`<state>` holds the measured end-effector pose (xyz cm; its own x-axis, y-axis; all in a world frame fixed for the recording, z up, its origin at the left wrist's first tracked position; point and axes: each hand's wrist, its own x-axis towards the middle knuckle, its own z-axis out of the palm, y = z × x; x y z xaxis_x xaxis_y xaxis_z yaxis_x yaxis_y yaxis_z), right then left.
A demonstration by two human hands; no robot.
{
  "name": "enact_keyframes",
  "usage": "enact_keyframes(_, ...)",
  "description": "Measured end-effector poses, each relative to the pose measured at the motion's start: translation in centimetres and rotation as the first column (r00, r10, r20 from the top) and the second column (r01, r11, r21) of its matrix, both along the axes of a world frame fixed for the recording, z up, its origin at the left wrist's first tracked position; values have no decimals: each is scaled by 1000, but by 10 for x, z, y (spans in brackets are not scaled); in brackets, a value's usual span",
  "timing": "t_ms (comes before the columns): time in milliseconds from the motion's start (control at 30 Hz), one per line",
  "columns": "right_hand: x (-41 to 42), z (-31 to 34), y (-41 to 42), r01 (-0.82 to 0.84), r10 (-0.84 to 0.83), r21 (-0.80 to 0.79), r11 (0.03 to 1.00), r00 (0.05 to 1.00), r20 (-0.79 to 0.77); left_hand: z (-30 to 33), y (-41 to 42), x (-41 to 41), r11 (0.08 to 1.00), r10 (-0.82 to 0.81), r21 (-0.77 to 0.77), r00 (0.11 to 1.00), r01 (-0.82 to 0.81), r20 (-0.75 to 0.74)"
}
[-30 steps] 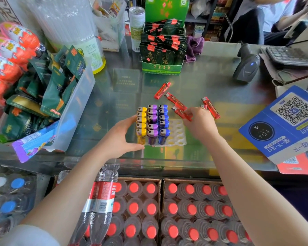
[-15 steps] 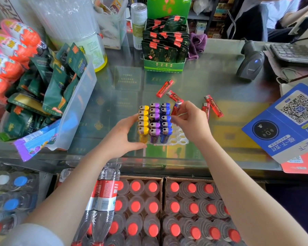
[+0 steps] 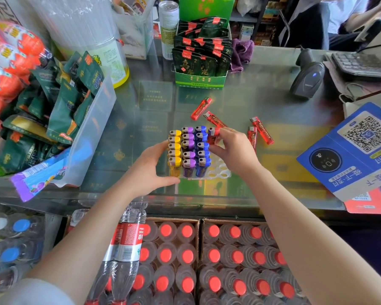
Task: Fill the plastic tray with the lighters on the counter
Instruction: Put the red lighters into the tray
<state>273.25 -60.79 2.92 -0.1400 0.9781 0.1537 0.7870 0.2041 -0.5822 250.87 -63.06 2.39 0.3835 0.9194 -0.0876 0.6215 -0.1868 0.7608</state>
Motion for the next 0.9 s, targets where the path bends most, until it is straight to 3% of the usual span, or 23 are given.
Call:
enact_keyframes(133,0,7,3,0,1,-71,997,1000,6,-2,-1,0,1000,-1,23,1000,1,17)
enact_keyframes(233,7,20,9,-81,97,-199,977,993,69,-1,-1,0,1000,-8,31,999,7,38)
enact_keyframes(367,15,17,17,146,-146,-6,989,988,-50,-2,-2,0,999,-6,34,1000,6,19)
enact_keyframes(433,13,8,20,242,-242,1,970,969,-43,-3,-2,0,999,2,34,1000,-2,15)
enact_keyframes(900,-3,2,42,304,-288,-114,946,948,135,-17,4,-5,998,-19,56,1000,19,-13)
